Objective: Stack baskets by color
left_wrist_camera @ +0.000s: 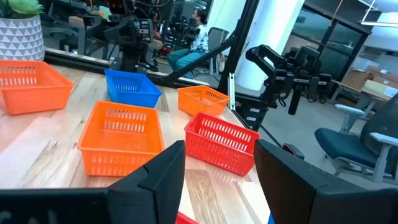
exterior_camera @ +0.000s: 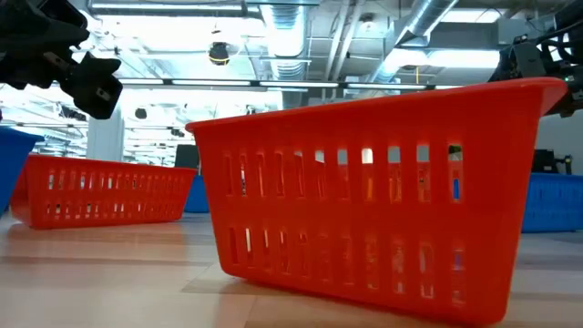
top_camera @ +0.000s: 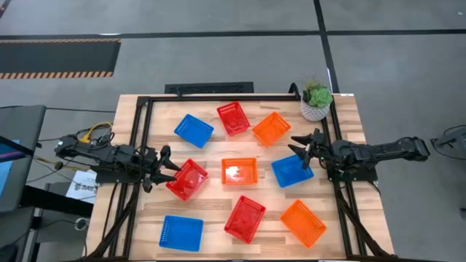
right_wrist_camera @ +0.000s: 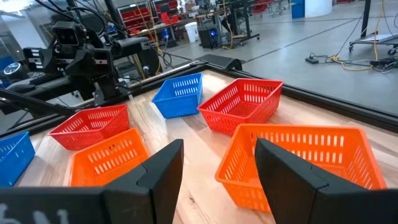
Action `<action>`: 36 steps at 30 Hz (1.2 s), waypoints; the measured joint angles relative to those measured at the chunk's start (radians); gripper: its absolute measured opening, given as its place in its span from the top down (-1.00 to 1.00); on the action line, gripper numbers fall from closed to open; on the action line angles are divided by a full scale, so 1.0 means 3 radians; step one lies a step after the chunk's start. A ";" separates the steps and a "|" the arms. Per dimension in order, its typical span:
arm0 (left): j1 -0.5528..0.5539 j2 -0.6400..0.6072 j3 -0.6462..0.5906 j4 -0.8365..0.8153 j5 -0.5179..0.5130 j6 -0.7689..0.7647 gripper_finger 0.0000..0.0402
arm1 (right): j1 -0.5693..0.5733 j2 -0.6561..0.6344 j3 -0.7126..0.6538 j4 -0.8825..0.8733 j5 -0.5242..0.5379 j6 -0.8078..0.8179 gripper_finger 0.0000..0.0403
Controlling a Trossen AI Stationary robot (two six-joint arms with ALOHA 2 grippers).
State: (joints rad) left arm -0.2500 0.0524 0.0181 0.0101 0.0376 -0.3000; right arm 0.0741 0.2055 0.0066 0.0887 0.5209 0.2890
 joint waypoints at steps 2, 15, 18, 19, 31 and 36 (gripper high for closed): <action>0.0000 0.0000 0.0001 0.0000 0.0000 0.0000 0.10 | 0.0000 0.0001 0.0000 0.0001 0.0000 0.0000 -0.11; 0.0000 -0.0001 0.0000 0.0001 0.0000 0.0000 0.10 | 0.0000 0.0000 -0.0001 0.0001 0.0000 0.0000 -0.11; 0.0000 0.0000 0.0001 0.0000 0.0000 0.0000 0.10 | -0.0001 0.0001 -0.0001 0.0000 0.0000 0.0000 -0.11; 0.0001 0.0000 0.0000 0.0001 0.0000 0.0000 0.10 | 0.0000 0.0001 -0.0001 0.0000 -0.0001 0.0000 -0.11; 0.0000 -0.0001 0.0000 0.0049 -0.0594 0.0032 0.10 | -0.0016 0.0000 -0.0001 0.0003 0.0001 0.0001 -0.11; 0.0001 -0.0001 0.0000 0.0111 -0.0995 -0.0082 0.10 | -0.0015 0.0000 0.0000 0.0003 0.0001 0.0001 -0.11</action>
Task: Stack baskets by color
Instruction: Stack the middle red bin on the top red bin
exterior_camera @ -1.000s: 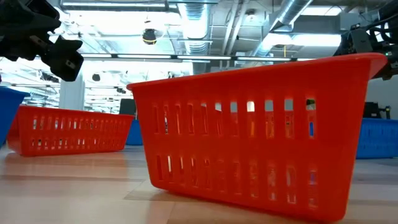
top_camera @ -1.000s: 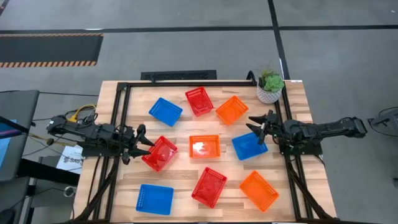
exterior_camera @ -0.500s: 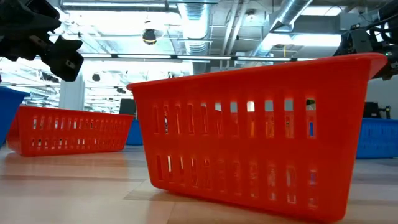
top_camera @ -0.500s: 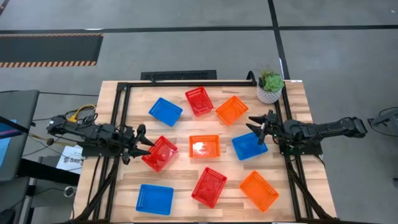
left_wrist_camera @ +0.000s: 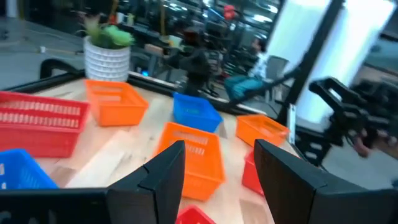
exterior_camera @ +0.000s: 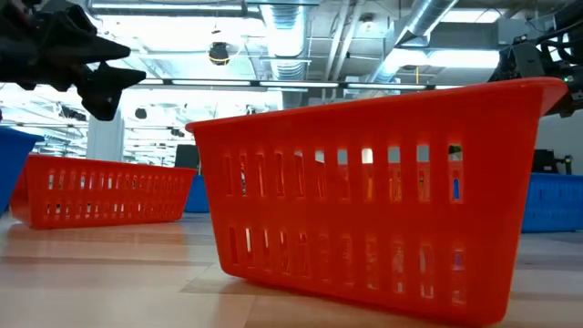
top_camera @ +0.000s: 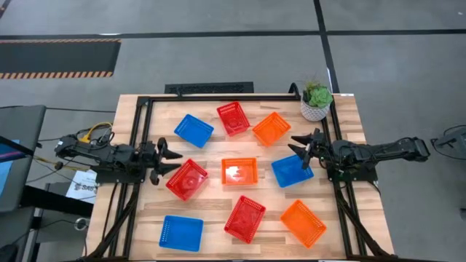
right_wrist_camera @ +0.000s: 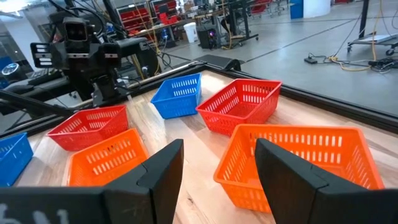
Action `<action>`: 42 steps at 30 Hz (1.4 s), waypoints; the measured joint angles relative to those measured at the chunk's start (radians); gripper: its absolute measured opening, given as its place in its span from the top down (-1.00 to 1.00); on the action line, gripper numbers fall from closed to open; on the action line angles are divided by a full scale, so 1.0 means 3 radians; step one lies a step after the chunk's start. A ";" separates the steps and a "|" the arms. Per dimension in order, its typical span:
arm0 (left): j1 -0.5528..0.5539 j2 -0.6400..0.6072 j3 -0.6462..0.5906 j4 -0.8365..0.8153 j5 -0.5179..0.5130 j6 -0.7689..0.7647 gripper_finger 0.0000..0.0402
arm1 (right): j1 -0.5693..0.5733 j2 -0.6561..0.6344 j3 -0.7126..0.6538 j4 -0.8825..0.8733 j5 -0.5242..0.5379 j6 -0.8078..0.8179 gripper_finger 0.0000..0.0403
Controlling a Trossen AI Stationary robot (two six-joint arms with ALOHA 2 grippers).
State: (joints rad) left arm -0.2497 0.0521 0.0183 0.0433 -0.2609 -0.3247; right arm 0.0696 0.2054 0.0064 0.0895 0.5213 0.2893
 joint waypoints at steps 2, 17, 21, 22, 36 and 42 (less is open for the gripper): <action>0.0000 0.0000 -0.0003 0.0035 -0.0037 -0.0098 0.10 | 0.0000 0.0001 0.0000 0.0006 0.0000 0.0000 -0.11; 0.0003 -0.0003 -0.0016 0.0516 -0.0901 -0.0441 0.10 | -0.0004 0.0000 0.0000 0.0056 0.0051 0.0524 -0.11; 0.0003 -0.0003 -0.0016 0.0672 -0.0953 -0.0430 0.10 | -0.0004 0.0000 0.0000 -0.0004 0.0050 0.0806 -0.11; 0.0003 -0.0003 -0.0016 0.0680 -0.0953 -0.0418 0.10 | -0.0004 0.0000 0.0000 -0.0011 0.0050 0.0856 -0.11; 0.0003 0.0025 0.0500 0.0653 -0.1004 -0.0314 0.10 | -0.0001 0.0226 0.1081 -0.0472 0.0060 0.0281 -0.11; 0.0003 0.0402 0.1372 -0.0274 -0.1336 -0.0310 0.10 | -0.0008 0.0938 0.2109 -0.1791 0.0434 0.0453 -0.11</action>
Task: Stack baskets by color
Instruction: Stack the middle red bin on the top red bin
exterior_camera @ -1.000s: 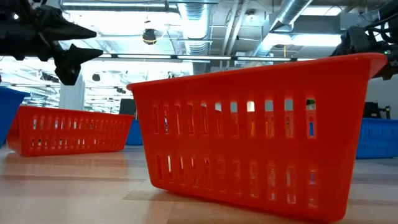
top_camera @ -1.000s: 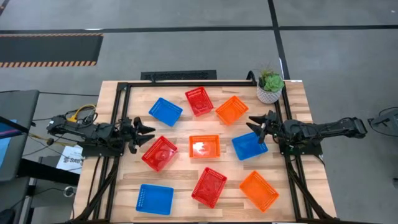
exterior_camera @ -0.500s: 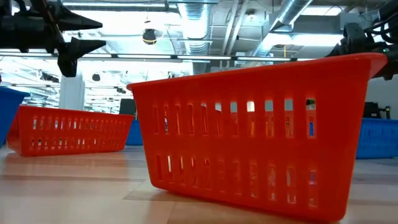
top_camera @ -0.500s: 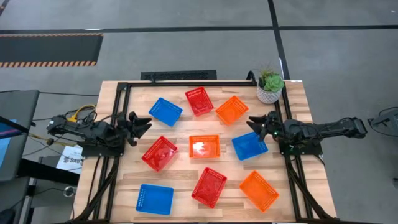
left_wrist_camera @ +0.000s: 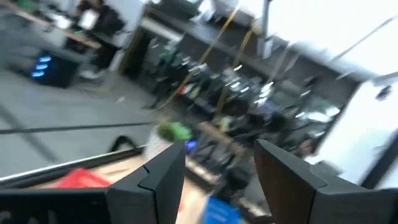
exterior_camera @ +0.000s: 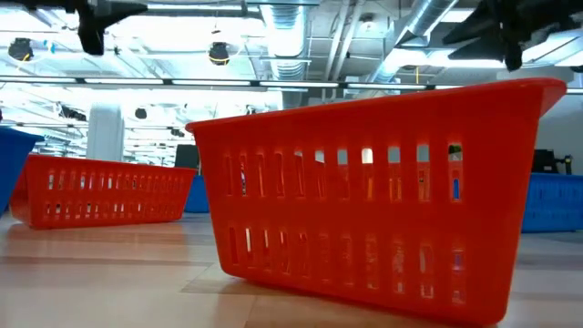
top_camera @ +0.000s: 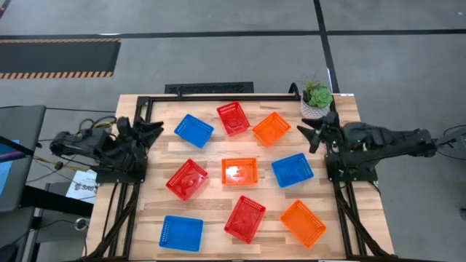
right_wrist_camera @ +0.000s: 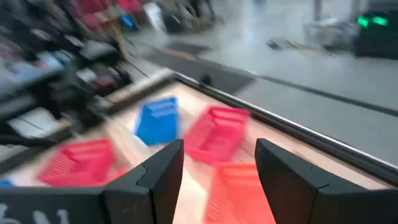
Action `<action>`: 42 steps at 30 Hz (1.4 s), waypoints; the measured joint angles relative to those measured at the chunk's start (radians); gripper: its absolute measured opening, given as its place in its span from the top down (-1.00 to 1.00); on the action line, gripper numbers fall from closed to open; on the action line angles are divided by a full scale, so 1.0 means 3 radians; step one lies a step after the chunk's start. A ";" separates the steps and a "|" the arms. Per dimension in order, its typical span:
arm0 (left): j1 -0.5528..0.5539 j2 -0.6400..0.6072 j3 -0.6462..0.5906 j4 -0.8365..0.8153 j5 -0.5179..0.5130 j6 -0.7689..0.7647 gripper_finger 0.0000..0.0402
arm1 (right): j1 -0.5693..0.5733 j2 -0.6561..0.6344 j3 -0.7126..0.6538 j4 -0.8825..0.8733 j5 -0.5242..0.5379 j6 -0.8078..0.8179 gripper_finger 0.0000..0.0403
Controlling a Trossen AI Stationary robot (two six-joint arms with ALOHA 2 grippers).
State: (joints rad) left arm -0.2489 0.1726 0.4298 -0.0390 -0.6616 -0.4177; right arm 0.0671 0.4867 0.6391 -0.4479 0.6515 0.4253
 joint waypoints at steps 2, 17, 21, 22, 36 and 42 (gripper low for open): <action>0.0000 0.0203 0.0324 -0.0561 -0.0187 -0.0204 0.10 | -0.0046 0.0312 0.0303 -0.0280 0.0122 0.0144 -0.11; 0.0089 0.1594 0.1299 -0.3328 0.0808 -0.2166 0.10 | -0.0556 0.2647 0.1718 -0.0537 -0.0730 0.0320 -0.11; 0.0089 0.1758 0.1299 -0.3324 0.0785 -0.2119 0.10 | -0.0580 0.3068 0.2002 -0.0536 -0.0793 0.0222 -0.11; 0.0090 0.1787 0.1299 -0.3322 0.0782 -0.2099 0.10 | -0.0582 0.3155 0.2076 -0.0534 -0.0809 0.0201 -0.11; 0.0081 0.1830 0.1299 -0.3417 0.0851 -0.1983 0.10 | -0.0420 0.3828 0.2693 -0.0573 -0.1164 0.0045 -0.11; 0.0081 0.1831 0.1299 -0.3417 0.0819 -0.1923 0.10 | -0.0226 0.4125 0.2706 0.0069 -0.1378 -0.0158 -0.11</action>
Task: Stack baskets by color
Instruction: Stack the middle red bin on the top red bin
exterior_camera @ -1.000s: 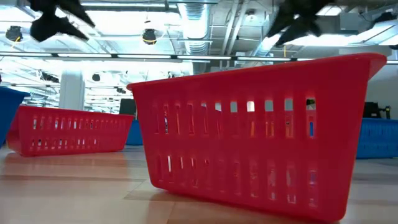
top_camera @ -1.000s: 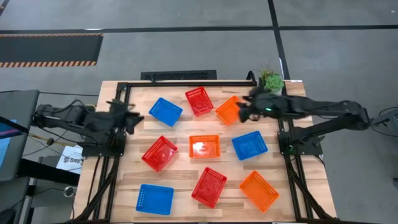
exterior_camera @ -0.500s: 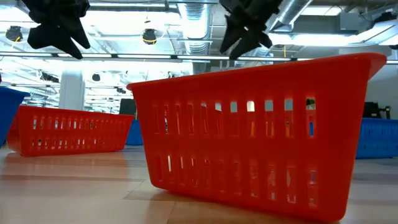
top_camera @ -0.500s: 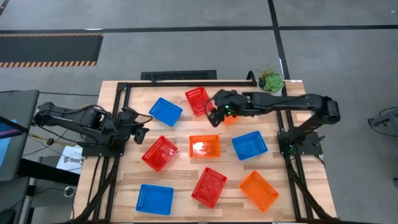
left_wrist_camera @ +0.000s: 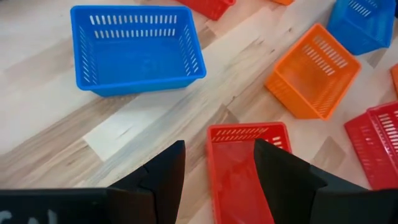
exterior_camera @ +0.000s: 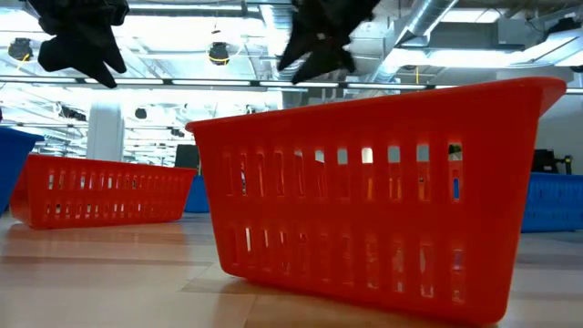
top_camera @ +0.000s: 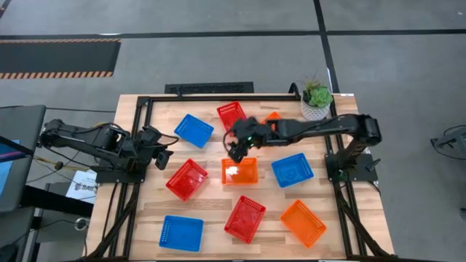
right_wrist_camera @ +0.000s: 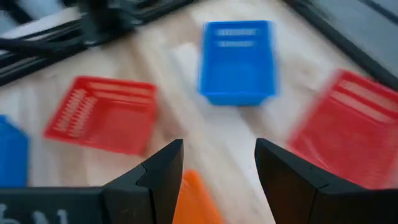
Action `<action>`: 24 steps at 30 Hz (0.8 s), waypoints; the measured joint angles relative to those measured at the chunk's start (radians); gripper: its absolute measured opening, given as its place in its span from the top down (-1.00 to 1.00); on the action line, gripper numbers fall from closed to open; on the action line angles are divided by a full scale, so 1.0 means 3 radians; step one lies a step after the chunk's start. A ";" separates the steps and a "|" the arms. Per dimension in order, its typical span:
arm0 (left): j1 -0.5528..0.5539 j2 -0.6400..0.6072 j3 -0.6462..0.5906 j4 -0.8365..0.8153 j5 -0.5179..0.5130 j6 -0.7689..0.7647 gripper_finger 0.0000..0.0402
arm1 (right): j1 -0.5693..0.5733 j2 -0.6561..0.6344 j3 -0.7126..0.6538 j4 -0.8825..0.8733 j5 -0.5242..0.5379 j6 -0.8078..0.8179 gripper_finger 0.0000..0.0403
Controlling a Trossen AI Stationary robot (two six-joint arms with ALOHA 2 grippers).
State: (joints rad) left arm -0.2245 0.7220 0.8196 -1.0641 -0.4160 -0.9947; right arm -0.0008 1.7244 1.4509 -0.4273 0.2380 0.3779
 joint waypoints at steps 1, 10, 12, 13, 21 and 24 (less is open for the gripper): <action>0.0000 0.0001 0.0000 0.0000 -0.0025 0.0000 0.10 | 0.0030 0.0065 -0.0004 0.0082 -0.0012 -0.0030 -0.11; 0.0000 -0.0008 0.0000 0.0024 -0.0061 0.0001 0.10 | 0.0160 0.0647 0.0017 0.0909 -0.0039 -0.0070 -0.11; 0.0000 -0.0005 0.0000 0.0025 -0.0099 0.0001 0.10 | 0.0174 0.0781 0.0104 0.0954 -0.0038 -0.0069 -0.11; 0.0000 -0.0007 0.0000 0.0024 -0.0121 0.0001 0.10 | 0.0174 0.0836 0.0139 0.0915 -0.0037 -0.0069 -0.11; 0.0000 -0.0008 0.0000 0.0000 -0.0142 0.0004 0.10 | 0.0168 0.1383 0.0675 0.0741 -0.0068 -0.0122 -0.11; 0.0000 -0.0006 0.0000 0.0002 -0.0142 0.0023 0.10 | 0.0146 0.1527 0.0867 0.0633 -0.0091 -0.0140 -0.11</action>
State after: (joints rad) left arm -0.2245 0.7201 0.8196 -1.0634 -0.4587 -0.9878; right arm 0.0429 2.1826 1.7111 -0.2374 0.2108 0.3359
